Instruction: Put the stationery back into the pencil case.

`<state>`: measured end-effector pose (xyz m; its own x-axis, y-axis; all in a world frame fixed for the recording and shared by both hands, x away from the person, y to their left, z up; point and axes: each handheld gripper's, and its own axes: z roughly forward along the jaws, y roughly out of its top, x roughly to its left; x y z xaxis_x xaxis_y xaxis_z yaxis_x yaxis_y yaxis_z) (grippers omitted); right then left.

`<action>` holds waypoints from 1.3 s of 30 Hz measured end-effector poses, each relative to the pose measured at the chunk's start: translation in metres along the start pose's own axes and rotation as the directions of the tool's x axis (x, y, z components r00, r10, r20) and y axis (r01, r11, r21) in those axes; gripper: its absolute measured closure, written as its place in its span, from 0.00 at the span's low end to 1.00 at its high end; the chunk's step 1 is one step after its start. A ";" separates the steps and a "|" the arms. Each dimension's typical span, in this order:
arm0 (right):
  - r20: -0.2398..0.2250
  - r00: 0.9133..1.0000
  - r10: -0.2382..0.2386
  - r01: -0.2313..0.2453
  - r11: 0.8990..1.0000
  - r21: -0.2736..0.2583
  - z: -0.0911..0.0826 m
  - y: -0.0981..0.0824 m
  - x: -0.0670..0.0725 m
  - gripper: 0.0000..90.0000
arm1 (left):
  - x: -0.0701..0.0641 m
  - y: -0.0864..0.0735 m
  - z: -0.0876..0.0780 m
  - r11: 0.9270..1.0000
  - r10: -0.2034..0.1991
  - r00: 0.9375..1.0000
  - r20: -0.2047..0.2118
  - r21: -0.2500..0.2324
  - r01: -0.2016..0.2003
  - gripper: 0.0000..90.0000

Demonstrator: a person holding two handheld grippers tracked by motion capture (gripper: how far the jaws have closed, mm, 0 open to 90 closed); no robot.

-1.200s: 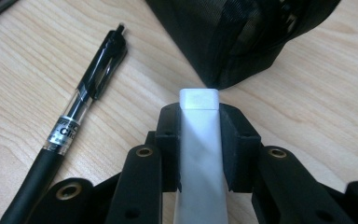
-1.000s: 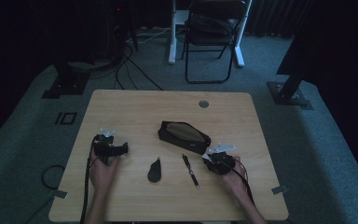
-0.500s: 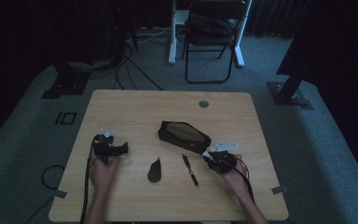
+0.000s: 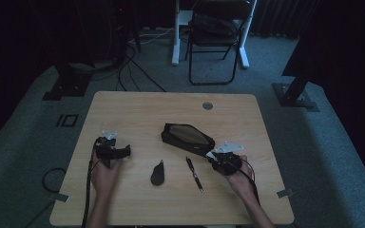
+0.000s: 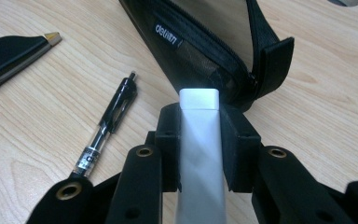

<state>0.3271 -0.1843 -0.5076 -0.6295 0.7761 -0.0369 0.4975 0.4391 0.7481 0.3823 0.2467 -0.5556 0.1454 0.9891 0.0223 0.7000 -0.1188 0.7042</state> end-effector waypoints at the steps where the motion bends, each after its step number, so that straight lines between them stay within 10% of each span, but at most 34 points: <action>1: 0.000 1.000 -0.004 0.004 1.000 -0.001 -0.001 0.001 0.000 0.79 | 0.000 0.000 0.000 1.000 0.001 1.000 0.000 0.000 -0.001 0.08; 39: 0.006 0.999 -0.037 0.038 0.997 -0.061 -0.022 0.024 -0.001 0.79 | 0.000 0.000 0.000 1.000 0.001 1.000 0.000 0.000 -0.001 0.08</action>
<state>0.3266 -0.1846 -0.4752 -0.6438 0.7620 -0.0690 0.4360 0.4395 0.7854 0.3823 0.2467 -0.5556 0.1457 0.9891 0.0229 0.7001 -0.1194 0.7039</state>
